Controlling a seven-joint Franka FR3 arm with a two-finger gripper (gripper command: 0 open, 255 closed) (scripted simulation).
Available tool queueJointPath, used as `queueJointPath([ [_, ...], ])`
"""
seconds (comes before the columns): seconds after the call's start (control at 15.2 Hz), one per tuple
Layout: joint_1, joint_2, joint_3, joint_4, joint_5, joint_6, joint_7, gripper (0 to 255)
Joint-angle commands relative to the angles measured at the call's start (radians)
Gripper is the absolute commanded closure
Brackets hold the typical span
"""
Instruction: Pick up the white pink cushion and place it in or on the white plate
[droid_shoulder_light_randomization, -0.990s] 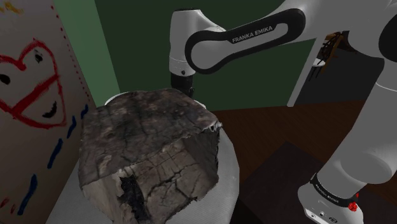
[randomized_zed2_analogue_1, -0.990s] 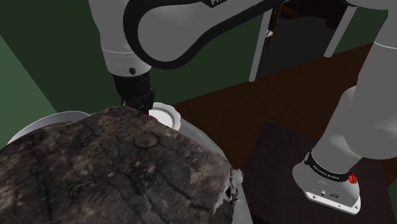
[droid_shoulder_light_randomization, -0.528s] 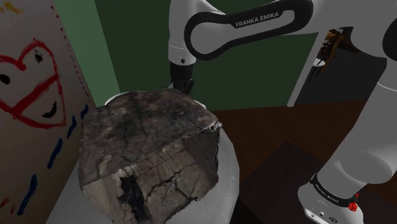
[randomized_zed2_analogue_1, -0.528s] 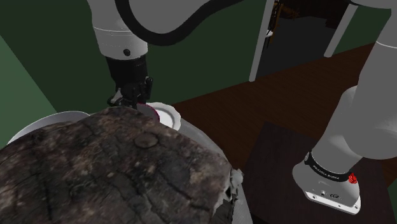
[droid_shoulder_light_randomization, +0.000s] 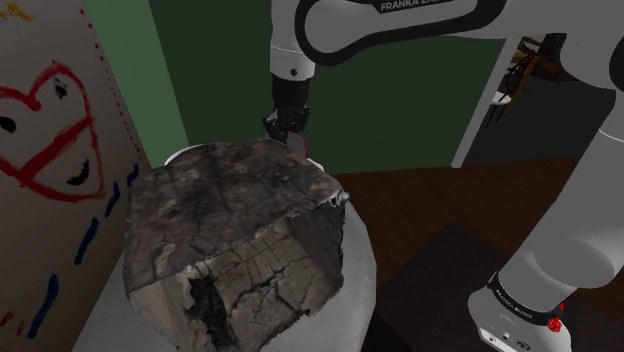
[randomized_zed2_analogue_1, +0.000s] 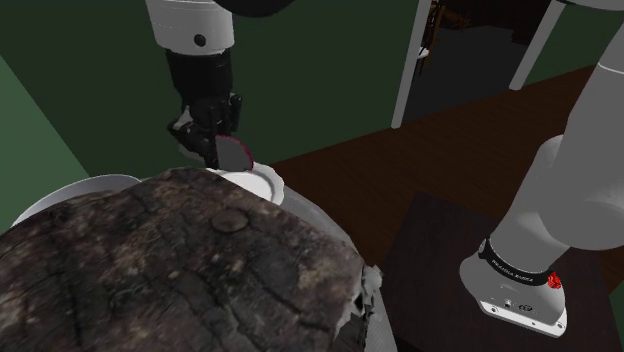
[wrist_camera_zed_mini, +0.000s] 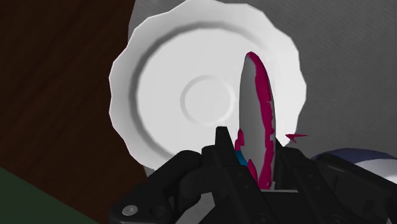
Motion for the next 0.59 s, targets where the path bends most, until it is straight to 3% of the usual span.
queueJointPath([
  [0.0, -0.021, -0.016, -0.014, -0.004, 0.013, -0.010, -0.038, 255],
  [0.53, -0.021, -0.010, -0.015, -0.104, 0.009, 0.096, -0.036, 255],
])
